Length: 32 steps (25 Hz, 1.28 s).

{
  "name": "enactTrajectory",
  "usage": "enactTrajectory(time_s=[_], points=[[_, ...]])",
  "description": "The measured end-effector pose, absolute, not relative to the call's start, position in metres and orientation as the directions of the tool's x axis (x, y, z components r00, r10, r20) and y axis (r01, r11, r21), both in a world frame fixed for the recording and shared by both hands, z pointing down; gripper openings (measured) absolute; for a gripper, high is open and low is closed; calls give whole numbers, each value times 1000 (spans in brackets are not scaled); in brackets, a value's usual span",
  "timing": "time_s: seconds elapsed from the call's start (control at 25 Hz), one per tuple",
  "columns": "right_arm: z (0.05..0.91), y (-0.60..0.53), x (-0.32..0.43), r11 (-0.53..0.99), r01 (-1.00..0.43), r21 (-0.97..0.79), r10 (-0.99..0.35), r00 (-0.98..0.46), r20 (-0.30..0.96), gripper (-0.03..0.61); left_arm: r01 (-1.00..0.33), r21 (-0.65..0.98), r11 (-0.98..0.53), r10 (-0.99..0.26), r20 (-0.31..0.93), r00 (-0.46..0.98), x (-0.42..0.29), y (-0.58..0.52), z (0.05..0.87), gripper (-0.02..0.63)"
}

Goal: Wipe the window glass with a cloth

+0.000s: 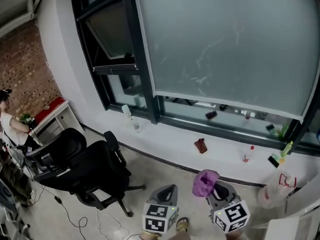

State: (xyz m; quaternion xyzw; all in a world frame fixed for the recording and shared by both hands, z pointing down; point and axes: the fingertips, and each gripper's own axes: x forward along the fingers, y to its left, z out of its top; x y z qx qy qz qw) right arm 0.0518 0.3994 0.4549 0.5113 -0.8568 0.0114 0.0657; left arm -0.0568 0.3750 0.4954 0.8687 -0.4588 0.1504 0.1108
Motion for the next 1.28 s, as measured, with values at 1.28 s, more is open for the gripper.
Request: enactTrajectory(time_s=[1.28], points=[[446, 144, 62, 447, -892, 64, -887, -432, 165, 52, -800, 60, -598, -739, 345, 578, -40, 111, 482, 5]])
